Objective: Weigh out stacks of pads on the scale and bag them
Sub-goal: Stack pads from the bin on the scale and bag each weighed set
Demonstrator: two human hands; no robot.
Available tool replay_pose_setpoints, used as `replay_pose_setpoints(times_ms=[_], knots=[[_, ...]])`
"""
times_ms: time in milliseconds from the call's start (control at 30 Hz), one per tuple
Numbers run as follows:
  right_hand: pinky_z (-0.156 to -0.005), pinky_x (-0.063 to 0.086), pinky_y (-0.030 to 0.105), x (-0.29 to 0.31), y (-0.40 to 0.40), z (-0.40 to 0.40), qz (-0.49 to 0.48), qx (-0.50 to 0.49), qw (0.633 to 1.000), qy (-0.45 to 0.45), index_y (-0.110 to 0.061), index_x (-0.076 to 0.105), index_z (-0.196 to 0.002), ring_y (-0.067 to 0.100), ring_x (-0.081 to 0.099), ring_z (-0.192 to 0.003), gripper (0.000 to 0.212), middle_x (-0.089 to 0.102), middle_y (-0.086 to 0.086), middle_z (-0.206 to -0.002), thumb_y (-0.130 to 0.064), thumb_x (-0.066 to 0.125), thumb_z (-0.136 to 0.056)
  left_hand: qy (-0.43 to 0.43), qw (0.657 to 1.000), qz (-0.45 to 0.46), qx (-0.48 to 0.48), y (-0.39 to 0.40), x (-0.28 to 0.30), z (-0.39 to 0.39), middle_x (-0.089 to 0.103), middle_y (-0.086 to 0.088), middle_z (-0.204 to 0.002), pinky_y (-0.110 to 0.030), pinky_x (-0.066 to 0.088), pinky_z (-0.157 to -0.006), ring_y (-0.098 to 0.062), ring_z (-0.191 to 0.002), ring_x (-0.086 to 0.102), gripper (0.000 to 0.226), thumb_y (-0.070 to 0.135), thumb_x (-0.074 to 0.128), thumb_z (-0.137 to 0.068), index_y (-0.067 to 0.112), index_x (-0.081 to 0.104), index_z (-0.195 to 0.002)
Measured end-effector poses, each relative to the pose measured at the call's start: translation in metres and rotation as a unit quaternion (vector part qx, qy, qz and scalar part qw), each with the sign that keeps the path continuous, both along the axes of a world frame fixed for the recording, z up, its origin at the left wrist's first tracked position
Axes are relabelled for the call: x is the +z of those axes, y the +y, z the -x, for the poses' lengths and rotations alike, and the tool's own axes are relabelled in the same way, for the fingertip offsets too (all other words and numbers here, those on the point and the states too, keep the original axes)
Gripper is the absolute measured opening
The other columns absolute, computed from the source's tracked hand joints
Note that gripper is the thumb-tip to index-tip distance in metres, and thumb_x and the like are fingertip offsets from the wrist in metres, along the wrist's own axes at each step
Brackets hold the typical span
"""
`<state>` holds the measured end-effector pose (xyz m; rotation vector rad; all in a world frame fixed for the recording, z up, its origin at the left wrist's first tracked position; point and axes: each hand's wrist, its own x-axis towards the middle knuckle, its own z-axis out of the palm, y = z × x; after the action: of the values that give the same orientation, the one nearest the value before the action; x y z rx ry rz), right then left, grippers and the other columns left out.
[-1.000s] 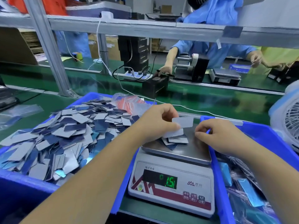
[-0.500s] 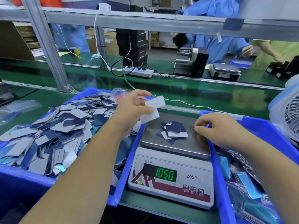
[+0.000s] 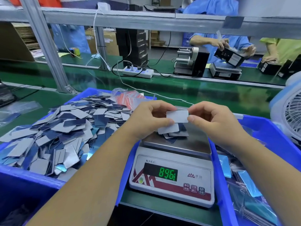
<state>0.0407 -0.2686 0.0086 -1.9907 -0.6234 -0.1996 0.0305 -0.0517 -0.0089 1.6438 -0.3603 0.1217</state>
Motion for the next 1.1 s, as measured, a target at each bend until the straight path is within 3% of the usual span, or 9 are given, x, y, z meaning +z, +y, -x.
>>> replay_pose_setpoints(times_ms=[100, 267, 400, 567, 667, 767, 867, 1000, 1100], knots=[[-0.059, 0.045, 0.017, -0.003, 0.001, 0.0, -0.021, 0.016, 1.0, 0.015, -0.025, 0.07, -0.092, 0.007, 0.054, -0.063, 0.018, 0.065, -0.009, -0.069, -0.009, 0.074, -0.084, 0.002, 1.0, -0.002, -0.009, -0.001, 0.0, 0.003, 0.077, 0.001, -0.093, -0.029, 0.06, -0.08, -0.015, -0.089, 0.073, 0.038, -0.004, 0.078, -0.075, 0.031, 0.079, -0.091], [-0.055, 0.042, 0.016, -0.004, 0.001, -0.004, -0.062, 0.0, 0.998, 0.013, -0.026, 0.073, -0.088, 0.007, 0.053, -0.061, 0.021, 0.064, -0.008, -0.068, -0.005, 0.074, -0.084, 0.011, 1.0, 0.018, 0.017, 0.004, 0.004, 0.001, 0.075, 0.003, -0.089, -0.035, 0.06, -0.077, -0.013, -0.083, 0.071, 0.033, 0.006, 0.078, -0.07, 0.034, 0.078, -0.089], [-0.051, 0.039, 0.012, -0.006, -0.005, -0.01, -0.086, -0.025, 0.996, 0.02, -0.034, 0.072, -0.088, 0.003, 0.052, -0.057, 0.023, 0.064, -0.011, -0.068, -0.011, 0.072, -0.086, 0.016, 0.995, 0.018, 0.1, 0.019, 0.003, -0.005, 0.072, 0.012, -0.084, -0.02, 0.053, -0.065, -0.005, -0.077, 0.065, 0.032, 0.004, 0.066, -0.078, 0.033, 0.075, -0.088], [-0.053, 0.04, 0.019, -0.013, -0.007, -0.015, -0.068, -0.05, 0.996, 0.038, -0.037, 0.072, -0.089, 0.007, 0.054, -0.061, 0.019, 0.067, -0.009, -0.071, -0.019, 0.073, -0.086, 0.048, 0.978, 0.003, 0.205, 0.027, 0.001, -0.013, 0.065, 0.026, -0.067, -0.01, 0.045, -0.052, 0.004, -0.062, 0.057, 0.033, 0.001, 0.056, -0.087, 0.028, 0.072, -0.079], [-0.049, 0.038, 0.015, -0.014, -0.004, -0.015, -0.066, -0.049, 0.996, 0.044, -0.035, 0.072, -0.087, 0.006, 0.052, -0.059, 0.019, 0.066, -0.01, -0.069, -0.016, 0.074, -0.086, 0.076, 0.949, -0.099, 0.29, 0.035, -0.003, -0.016, 0.061, 0.022, -0.058, -0.014, 0.041, -0.043, 0.001, -0.049, 0.051, 0.027, 0.004, 0.052, -0.085, 0.025, 0.067, -0.078], [-0.046, 0.036, 0.011, -0.016, -0.001, -0.013, -0.077, -0.028, 0.992, 0.094, -0.027, 0.073, -0.085, 0.002, 0.049, -0.05, 0.014, 0.065, -0.009, -0.065, -0.013, 0.074, -0.086, 0.105, 0.893, -0.264, 0.35, 0.042, -0.006, -0.016, 0.065, 0.01, -0.072, -0.023, 0.038, -0.049, -0.009, -0.065, 0.058, 0.022, 0.011, 0.048, -0.082, 0.025, 0.065, -0.077], [-0.052, 0.04, 0.012, -0.019, 0.002, -0.011, 0.003, -0.038, 0.993, 0.108, -0.027, 0.073, -0.084, 0.0, 0.053, -0.052, 0.008, 0.069, -0.011, -0.067, -0.019, 0.074, -0.086, 0.127, 0.86, -0.345, 0.354, 0.047, -0.008, -0.017, 0.066, 0.003, -0.086, -0.025, 0.036, -0.053, -0.019, -0.078, 0.058, 0.019, 0.012, 0.048, -0.083, 0.026, 0.061, -0.078], [-0.067, 0.038, 0.016, -0.017, 0.003, -0.01, 0.175, -0.1, 0.979, 0.021, -0.035, 0.072, -0.091, -0.012, 0.055, -0.073, 0.005, 0.065, -0.02, -0.082, -0.032, 0.07, -0.087, 0.135, 0.854, -0.389, 0.317, 0.045, -0.012, -0.019, 0.066, 0.001, -0.09, -0.027, 0.041, -0.06, -0.021, -0.081, 0.058, 0.023, 0.009, 0.046, -0.085, 0.025, 0.062, -0.079], [-0.066, 0.035, 0.018, -0.01, 0.001, -0.01, 0.153, -0.128, 0.979, -0.036, -0.035, 0.071, -0.09, -0.01, 0.052, -0.07, 0.008, 0.059, -0.02, -0.077, -0.027, 0.069, -0.088, 0.115, 0.885, -0.333, 0.304, 0.04, -0.01, -0.016, 0.064, 0.007, -0.084, -0.024, 0.043, -0.055, -0.013, -0.071, 0.06, 0.026, 0.01, 0.045, -0.086, 0.027, 0.064, -0.083]])
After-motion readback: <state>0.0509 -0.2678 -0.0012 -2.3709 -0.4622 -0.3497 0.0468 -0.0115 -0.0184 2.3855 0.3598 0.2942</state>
